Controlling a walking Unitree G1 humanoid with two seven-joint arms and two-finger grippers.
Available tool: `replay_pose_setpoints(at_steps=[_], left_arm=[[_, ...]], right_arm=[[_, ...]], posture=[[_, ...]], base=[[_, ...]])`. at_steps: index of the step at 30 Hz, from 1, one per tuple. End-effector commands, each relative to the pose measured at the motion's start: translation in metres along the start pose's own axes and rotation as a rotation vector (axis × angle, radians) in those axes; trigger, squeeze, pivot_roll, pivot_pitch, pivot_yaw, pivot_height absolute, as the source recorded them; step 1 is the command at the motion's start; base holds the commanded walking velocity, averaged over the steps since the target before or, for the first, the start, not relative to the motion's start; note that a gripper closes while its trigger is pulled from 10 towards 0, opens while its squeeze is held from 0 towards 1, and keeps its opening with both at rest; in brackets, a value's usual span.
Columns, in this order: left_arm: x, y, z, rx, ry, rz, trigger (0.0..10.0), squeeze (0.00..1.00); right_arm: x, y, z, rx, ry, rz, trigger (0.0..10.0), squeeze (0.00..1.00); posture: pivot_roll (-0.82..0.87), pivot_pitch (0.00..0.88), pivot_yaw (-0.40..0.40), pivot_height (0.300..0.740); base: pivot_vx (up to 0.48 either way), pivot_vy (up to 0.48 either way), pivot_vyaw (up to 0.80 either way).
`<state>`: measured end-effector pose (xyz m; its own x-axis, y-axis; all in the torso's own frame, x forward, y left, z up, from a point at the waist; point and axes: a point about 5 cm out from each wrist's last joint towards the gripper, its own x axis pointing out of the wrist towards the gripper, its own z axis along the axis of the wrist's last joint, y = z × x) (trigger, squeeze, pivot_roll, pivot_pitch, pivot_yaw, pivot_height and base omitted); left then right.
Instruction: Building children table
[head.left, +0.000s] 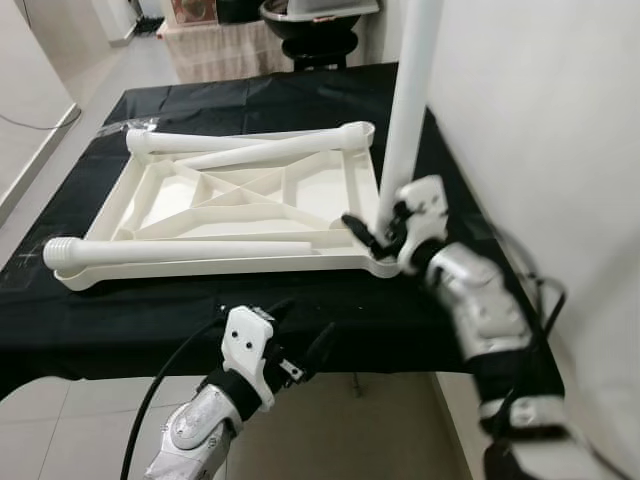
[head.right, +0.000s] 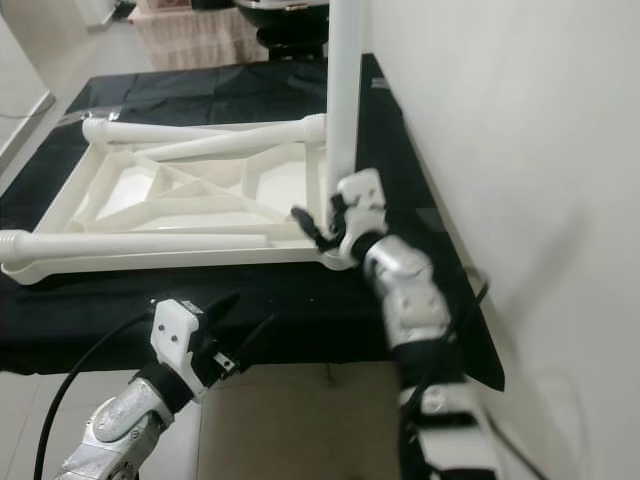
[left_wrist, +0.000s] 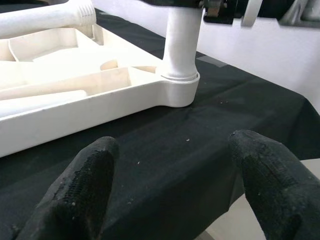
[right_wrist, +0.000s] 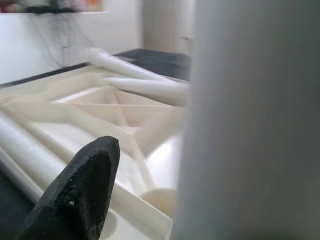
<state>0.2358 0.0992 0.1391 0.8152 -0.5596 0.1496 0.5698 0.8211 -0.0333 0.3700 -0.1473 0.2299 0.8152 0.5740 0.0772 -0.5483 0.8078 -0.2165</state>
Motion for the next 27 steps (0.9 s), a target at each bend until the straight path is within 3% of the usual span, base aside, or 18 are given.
replay_pose_setpoints(at_steps=[1,2,4,7,8,9,16,21,23,25,26,27], left_arm=[[-0.002,0.001,-0.003,0.003,0.009,0.010,10.0,0.00],[-0.002,0.001,-0.003,0.003,0.009,0.010,10.0,0.00],[-0.002,0.001,-0.004,0.000,0.007,0.012,10.0,0.00],[-0.002,0.000,-0.004,-0.001,0.006,0.012,10.0,0.00],[-0.002,-0.001,-0.005,-0.004,0.005,0.012,10.0,0.00],[-0.002,-0.001,-0.005,-0.005,0.005,0.011,10.0,0.00],[-0.002,-0.001,-0.004,-0.007,0.003,0.010,10.0,0.00],[-0.001,0.000,-0.004,-0.010,0.003,0.009,10.0,0.00],[-0.001,0.000,-0.004,-0.010,0.001,0.010,10.0,0.00],[-0.001,0.000,-0.004,-0.010,0.001,0.010,10.0,0.00],[-0.002,0.000,-0.004,-0.008,0.001,0.011,10.0,0.00],[-0.002,0.000,-0.004,-0.008,0.001,0.011,10.0,0.00]], right_arm=[[0.002,0.004,-0.005,-0.021,0.016,0.134,10.0,0.00],[0.002,0.004,-0.005,-0.021,0.016,0.134,10.0,0.00],[0.002,-0.003,0.000,-0.078,0.042,0.268,10.0,0.00],[0.004,-0.006,0.002,-0.072,0.057,0.300,10.0,0.00],[0.007,-0.011,0.002,-0.022,0.085,0.337,0.0,0.00],[0.007,-0.013,0.000,0.017,0.100,0.352,0.0,0.00],[0.006,-0.017,-0.004,0.058,0.101,0.345,0.0,0.00],[0.001,-0.023,-0.011,0.087,0.110,0.279,0.0,0.00],[-0.004,-0.029,-0.025,0.089,0.150,0.160,0.0,0.00],[-0.004,-0.029,-0.025,0.089,0.150,0.160,0.0,0.00],[-0.023,-0.026,-0.061,0.158,0.230,-0.253,0.0,0.00],[-0.023,-0.026,-0.061,0.158,0.230,-0.253,0.0,0.00]], posture=[[0.05,0.122,0.040,0.740],[0.05,0.122,0.040,0.740],[0.05,0.121,0.037,0.740],[0.05,0.120,0.035,0.740],[0.06,0.121,0.034,0.740],[0.06,0.124,0.037,0.740],[0.05,0.126,0.040,0.740],[0.05,0.133,0.044,0.740],[0.03,0.142,0.035,0.740],[0.03,0.142,0.035,0.740],[0.04,0.140,0.000,0.740],[0.04,0.140,0.000,0.740]], base=[[0.000,0.000,0.00],[0.000,0.000,0.00],[0.000,0.000,0.00],[0.000,0.000,0.00],[0.000,0.000,0.00],[0.000,0.000,0.00],[0.000,0.000,0.00],[0.000,0.000,0.00],[0.000,0.000,0.00],[0.000,0.000,0.00],[0.000,0.000,0.00],[0.000,0.000,0.00]])
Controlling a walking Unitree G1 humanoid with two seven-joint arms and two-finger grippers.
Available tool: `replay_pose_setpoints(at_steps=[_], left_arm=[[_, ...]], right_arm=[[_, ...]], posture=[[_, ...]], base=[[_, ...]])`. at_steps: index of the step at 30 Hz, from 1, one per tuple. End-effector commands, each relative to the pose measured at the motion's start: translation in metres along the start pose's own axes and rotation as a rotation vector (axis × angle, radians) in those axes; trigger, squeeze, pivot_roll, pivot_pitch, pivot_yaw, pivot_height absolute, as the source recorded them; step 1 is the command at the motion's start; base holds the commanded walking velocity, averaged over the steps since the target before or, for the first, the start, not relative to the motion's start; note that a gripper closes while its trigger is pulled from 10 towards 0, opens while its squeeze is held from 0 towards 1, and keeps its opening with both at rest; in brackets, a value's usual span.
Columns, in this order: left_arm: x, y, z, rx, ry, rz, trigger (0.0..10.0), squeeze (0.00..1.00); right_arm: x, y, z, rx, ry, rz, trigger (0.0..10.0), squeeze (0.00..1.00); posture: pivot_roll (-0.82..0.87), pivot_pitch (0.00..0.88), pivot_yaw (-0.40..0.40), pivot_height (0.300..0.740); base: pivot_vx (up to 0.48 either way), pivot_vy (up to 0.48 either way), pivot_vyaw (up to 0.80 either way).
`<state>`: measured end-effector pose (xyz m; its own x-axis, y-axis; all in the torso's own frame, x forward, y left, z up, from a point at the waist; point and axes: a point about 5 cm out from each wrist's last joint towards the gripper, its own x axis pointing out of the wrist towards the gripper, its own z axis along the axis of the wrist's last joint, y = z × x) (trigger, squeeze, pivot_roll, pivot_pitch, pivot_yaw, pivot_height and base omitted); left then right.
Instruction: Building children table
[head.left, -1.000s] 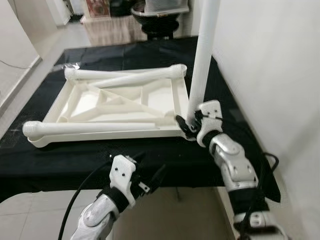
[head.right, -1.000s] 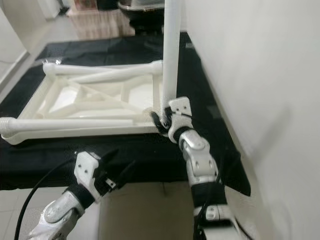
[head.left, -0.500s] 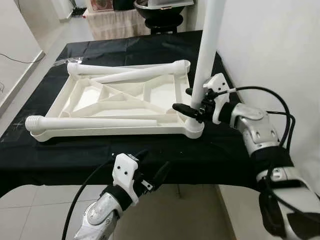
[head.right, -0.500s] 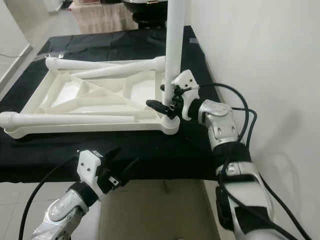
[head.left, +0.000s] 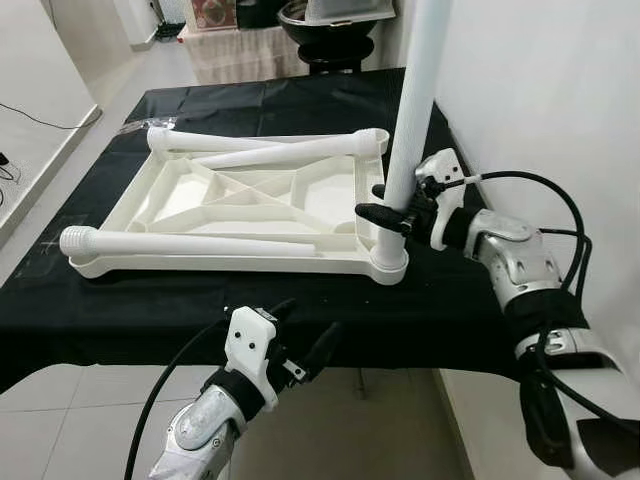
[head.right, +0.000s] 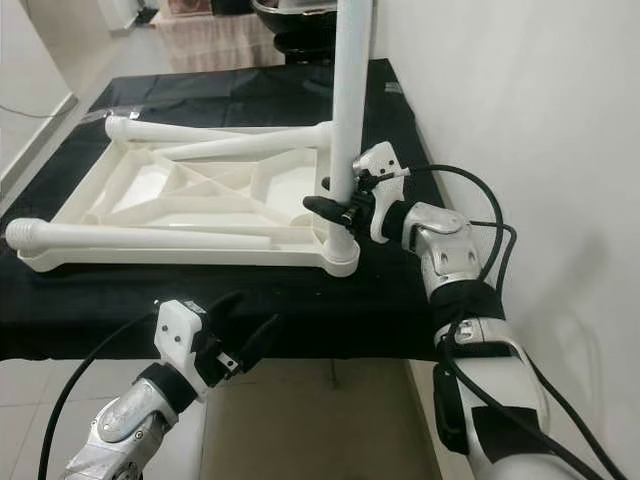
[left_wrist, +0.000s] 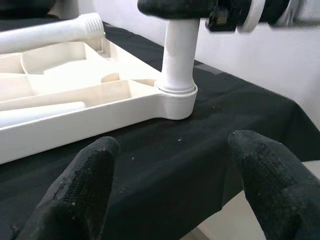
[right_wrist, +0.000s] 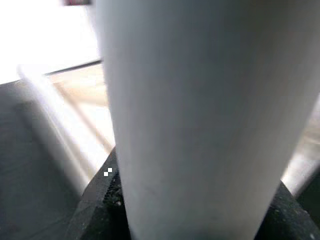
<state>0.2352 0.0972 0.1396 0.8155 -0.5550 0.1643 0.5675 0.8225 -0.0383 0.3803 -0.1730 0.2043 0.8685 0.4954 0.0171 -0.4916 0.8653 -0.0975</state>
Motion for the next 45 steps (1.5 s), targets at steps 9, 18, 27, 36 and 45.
replay_pose_setpoints(at_steps=[9,18,27,36,45], left_arm=[[-0.002,0.006,-0.003,-0.001,0.017,0.013,10.0,0.00],[0.002,0.009,-0.006,-0.002,0.010,0.044,10.0,0.00],[0.000,0.010,-0.005,-0.004,0.016,0.036,10.0,0.00],[-0.003,0.014,-0.004,0.019,0.032,0.030,10.0,0.00],[-0.005,0.024,-0.006,0.058,0.080,0.088,10.0,0.00]], right_arm=[[-0.033,0.064,-0.060,0.070,0.186,-0.377,0.0,0.00],[0.036,0.051,-0.020,-0.015,0.060,-0.267,10.0,0.00],[0.005,0.026,-0.016,0.022,0.030,-0.388,10.0,1.00],[-0.056,0.045,-0.055,0.116,0.022,-0.271,10.0,0.11],[-0.097,0.078,-0.066,0.141,0.006,-0.248,10.0,0.00]], posture=[[0.00,0.149,0.046,0.740],[0.04,0.123,0.029,0.740],[0.03,0.135,0.045,0.740],[0.01,0.152,0.060,0.740],[0.00,0.152,0.080,0.740]], base=[[0.000,0.000,0.00],[0.000,0.000,0.00],[0.000,0.000,0.00],[0.000,0.000,0.00],[0.000,0.000,0.00]])
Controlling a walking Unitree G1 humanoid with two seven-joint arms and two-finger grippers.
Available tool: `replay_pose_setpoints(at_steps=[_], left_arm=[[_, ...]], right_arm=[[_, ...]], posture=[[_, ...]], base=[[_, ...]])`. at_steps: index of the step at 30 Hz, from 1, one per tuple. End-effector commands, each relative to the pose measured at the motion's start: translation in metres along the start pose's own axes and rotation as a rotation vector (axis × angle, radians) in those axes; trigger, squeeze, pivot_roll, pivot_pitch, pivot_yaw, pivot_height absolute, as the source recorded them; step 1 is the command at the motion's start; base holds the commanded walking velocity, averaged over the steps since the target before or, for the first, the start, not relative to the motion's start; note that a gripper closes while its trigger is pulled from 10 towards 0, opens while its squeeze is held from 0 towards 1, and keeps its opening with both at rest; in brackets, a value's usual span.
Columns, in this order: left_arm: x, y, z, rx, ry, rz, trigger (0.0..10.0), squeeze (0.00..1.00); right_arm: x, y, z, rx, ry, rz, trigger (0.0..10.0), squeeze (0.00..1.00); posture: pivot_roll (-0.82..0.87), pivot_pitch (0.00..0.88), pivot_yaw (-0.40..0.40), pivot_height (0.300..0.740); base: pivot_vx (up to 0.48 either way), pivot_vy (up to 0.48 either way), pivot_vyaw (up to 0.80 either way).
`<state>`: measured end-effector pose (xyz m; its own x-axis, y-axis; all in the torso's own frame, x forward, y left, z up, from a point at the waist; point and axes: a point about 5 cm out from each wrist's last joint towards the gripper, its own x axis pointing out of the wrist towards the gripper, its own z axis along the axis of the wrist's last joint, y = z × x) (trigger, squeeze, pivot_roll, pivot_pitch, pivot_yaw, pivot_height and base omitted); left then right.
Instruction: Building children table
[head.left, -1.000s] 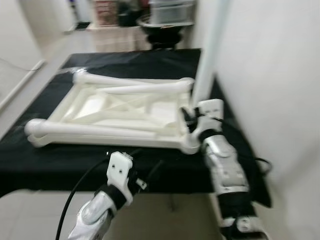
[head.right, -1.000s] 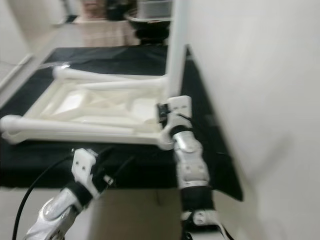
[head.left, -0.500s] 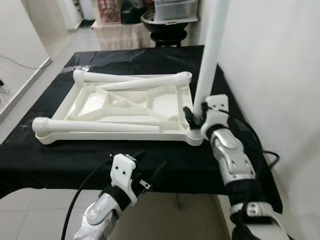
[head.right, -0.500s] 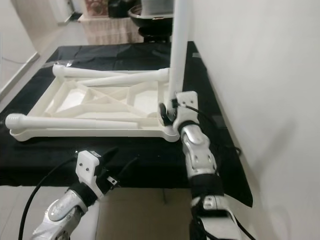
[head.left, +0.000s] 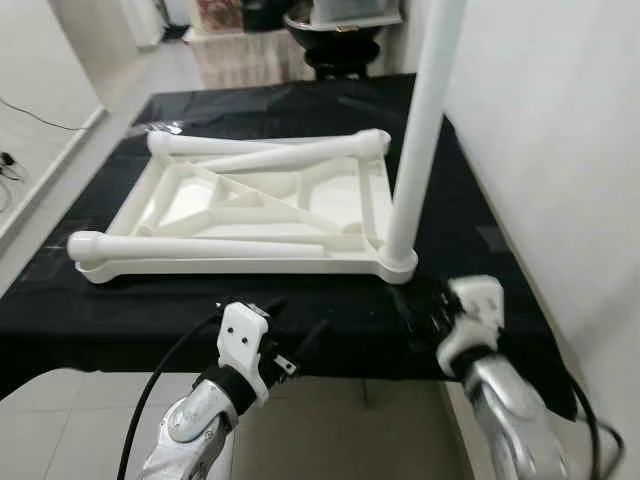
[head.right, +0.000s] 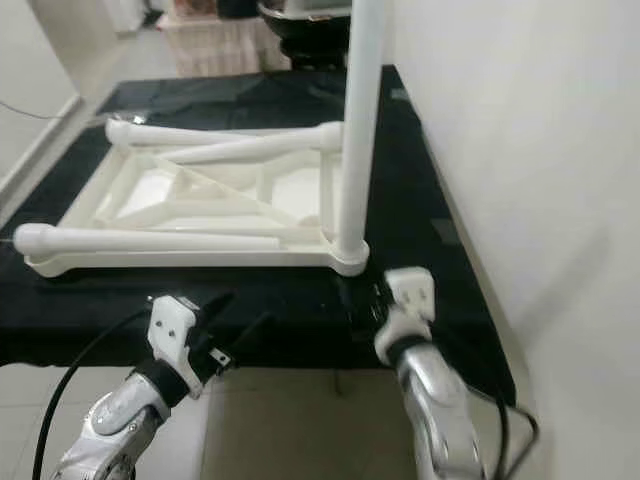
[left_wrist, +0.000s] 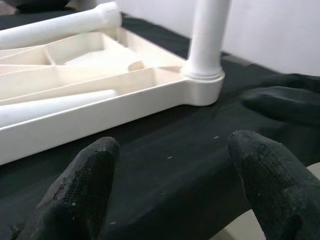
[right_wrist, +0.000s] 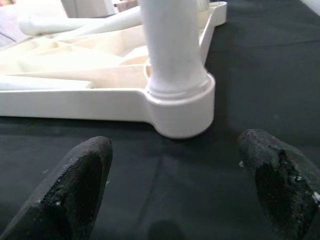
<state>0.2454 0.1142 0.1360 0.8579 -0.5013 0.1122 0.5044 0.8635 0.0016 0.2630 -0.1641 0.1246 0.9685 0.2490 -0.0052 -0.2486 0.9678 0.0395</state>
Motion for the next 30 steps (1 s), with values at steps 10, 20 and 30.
replay_pose_setpoints(at_steps=[10,20,30], left_arm=[[0.003,0.014,-0.009,0.070,0.087,0.083,10.0,0.00],[0.011,0.008,-0.011,0.076,0.075,0.076,10.0,0.00],[0.018,0.007,-0.012,0.090,0.065,0.069,10.0,0.00]], right_arm=[[0.016,0.014,0.012,-0.051,-0.068,0.032,10.0,0.00],[0.022,0.006,0.012,-0.071,-0.054,0.013,10.0,0.00],[0.031,0.001,0.012,-0.100,-0.057,-0.003,10.0,0.00]], posture=[[0.00,0.122,0.077,0.740],[-0.04,0.106,0.048,0.740],[-0.05,0.086,0.052,0.740]], base=[[0.000,0.288,0.00],[0.000,0.480,0.00],[0.000,0.384,0.00]])
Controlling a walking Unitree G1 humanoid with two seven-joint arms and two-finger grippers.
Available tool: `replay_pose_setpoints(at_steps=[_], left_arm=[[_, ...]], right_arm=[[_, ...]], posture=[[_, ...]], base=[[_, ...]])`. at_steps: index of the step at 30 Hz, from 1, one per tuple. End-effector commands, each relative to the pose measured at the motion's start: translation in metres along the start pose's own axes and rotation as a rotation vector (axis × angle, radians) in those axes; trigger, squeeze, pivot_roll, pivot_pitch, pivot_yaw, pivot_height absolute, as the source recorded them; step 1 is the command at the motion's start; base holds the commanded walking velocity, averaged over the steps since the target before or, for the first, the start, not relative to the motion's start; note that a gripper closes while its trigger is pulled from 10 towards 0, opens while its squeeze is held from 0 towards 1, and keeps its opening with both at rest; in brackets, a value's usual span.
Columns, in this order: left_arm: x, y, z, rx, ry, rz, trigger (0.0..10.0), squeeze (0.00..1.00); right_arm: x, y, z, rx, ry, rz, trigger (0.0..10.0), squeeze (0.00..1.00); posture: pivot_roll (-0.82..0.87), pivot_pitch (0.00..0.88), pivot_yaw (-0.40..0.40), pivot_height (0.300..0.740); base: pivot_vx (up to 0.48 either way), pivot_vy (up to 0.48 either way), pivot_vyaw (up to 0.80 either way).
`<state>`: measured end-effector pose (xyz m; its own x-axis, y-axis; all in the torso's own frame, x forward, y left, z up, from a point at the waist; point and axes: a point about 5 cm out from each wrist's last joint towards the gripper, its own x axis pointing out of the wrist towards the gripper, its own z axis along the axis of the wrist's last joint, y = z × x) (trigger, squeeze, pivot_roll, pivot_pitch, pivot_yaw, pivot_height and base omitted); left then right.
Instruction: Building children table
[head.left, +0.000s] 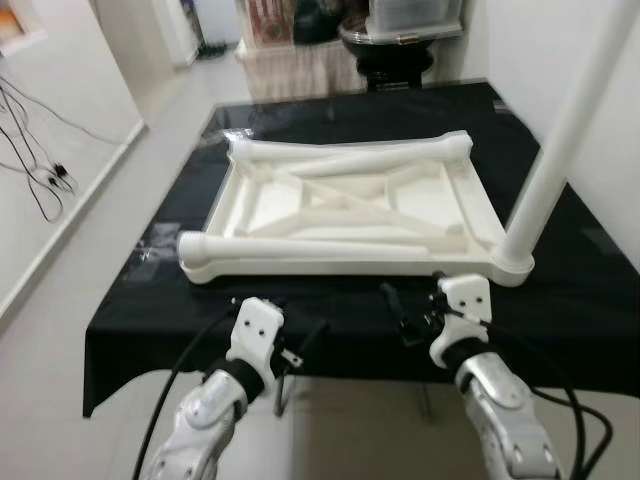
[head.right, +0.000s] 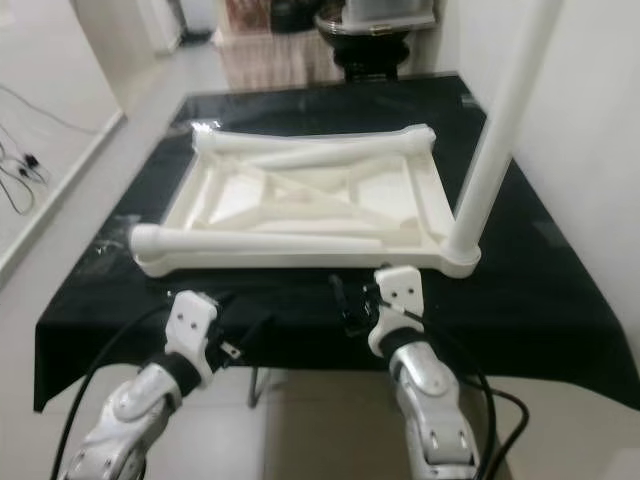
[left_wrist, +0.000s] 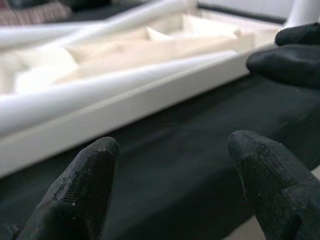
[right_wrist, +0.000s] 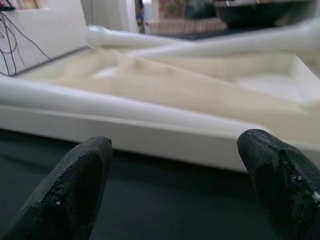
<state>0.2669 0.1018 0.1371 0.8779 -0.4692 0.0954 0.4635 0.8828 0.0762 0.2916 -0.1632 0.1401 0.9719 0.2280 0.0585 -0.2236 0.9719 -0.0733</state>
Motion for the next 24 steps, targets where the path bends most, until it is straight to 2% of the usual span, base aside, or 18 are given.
replay_pose_setpoints(at_steps=[1,24], left_arm=[[-0.006,0.007,-0.010,0.015,0.044,0.036,10.0,0.00],[0.001,0.017,-0.012,0.046,0.040,0.062,10.0,0.00]], right_arm=[[0.003,0.007,-0.004,0.013,0.005,0.017,10.0,0.00],[0.015,0.000,-0.009,0.035,0.017,-0.037,10.0,0.00]], posture=[[-0.05,0.086,0.052,0.740],[-0.06,0.060,0.080,0.740]], base=[[0.000,0.000,0.00],[0.000,0.000,0.00]])
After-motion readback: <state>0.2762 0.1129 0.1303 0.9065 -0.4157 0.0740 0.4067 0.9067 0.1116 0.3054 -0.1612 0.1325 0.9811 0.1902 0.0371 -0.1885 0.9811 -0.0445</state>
